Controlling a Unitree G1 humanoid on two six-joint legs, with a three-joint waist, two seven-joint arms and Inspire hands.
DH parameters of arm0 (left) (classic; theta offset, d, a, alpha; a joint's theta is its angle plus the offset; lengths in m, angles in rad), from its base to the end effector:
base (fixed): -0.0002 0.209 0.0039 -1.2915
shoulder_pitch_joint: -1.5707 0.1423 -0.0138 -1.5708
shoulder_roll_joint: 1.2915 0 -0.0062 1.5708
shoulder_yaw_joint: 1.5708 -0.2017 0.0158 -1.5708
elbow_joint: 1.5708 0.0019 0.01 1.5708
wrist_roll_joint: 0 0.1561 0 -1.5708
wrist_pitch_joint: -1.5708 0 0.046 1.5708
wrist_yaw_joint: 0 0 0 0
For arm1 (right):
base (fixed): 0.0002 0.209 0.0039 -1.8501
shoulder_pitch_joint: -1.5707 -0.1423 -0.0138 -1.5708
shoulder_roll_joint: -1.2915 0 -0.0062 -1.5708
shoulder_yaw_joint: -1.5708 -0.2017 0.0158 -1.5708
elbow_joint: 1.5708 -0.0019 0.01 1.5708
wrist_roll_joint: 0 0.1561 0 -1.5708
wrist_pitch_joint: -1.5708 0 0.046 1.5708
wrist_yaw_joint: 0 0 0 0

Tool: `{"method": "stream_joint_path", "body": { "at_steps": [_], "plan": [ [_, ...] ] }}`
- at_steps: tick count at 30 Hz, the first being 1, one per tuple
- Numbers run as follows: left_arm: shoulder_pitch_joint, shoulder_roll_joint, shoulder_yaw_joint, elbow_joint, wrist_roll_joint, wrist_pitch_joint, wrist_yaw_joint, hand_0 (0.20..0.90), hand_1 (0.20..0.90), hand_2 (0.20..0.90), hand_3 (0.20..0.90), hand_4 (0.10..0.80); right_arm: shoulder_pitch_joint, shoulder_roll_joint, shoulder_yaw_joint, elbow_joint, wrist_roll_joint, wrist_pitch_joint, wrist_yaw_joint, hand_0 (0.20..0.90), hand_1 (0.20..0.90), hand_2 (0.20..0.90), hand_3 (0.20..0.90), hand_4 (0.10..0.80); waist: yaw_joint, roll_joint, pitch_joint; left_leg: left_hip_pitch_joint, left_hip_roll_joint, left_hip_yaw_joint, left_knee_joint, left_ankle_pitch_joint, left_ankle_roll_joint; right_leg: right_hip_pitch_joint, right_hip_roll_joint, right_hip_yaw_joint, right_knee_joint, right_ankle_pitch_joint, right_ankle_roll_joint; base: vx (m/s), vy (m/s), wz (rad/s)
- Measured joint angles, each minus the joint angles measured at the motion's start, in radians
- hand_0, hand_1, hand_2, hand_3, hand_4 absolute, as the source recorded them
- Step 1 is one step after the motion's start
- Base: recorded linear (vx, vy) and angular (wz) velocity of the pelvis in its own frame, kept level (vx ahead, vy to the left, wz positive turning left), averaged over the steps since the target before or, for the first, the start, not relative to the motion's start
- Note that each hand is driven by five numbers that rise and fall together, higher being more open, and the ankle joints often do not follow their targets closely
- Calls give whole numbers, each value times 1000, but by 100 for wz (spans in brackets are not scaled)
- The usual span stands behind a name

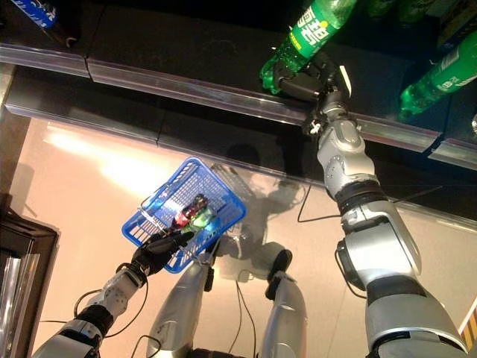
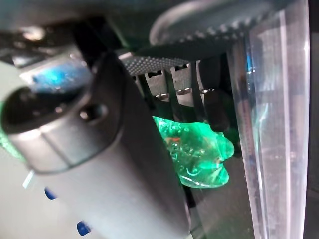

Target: Pick up the drink and place into the basket.

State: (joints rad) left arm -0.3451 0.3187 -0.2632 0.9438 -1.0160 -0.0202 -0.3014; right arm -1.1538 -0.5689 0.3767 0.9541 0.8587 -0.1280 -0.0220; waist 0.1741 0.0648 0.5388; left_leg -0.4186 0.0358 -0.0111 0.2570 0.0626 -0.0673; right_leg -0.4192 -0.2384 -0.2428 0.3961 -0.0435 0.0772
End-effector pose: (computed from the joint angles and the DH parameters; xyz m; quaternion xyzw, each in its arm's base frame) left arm 0.2500 0.2161 -0.0630 -0.2911 0.2411 -0.0333 0.9252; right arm 0.3986 -0.2180 0.2271 0.0577 -0.1389 -0.0033 0.9886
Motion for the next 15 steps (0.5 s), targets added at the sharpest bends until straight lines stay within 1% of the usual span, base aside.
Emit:
{"method": "stream_joint_path", "body": {
  "at_steps": [4,15],
  "plan": [
    [0,-1,-1,0,0,0,0,300,300,300,200,100,-4,5,0,0,0,0,0,300,300,300,200,100,0,0,0,8,-5,1,-19,10,1,-2,-5,0,0,-1,1,0,0,0],
    [0,-1,-5,1,0,0,0,300,300,300,200,100,-5,18,1,-1,-15,-12,0,300,300,300,200,100,0,0,0,13,-6,2,-31,14,1,-3,-6,0,-2,-1,1,0,0,0]
  ]
}}
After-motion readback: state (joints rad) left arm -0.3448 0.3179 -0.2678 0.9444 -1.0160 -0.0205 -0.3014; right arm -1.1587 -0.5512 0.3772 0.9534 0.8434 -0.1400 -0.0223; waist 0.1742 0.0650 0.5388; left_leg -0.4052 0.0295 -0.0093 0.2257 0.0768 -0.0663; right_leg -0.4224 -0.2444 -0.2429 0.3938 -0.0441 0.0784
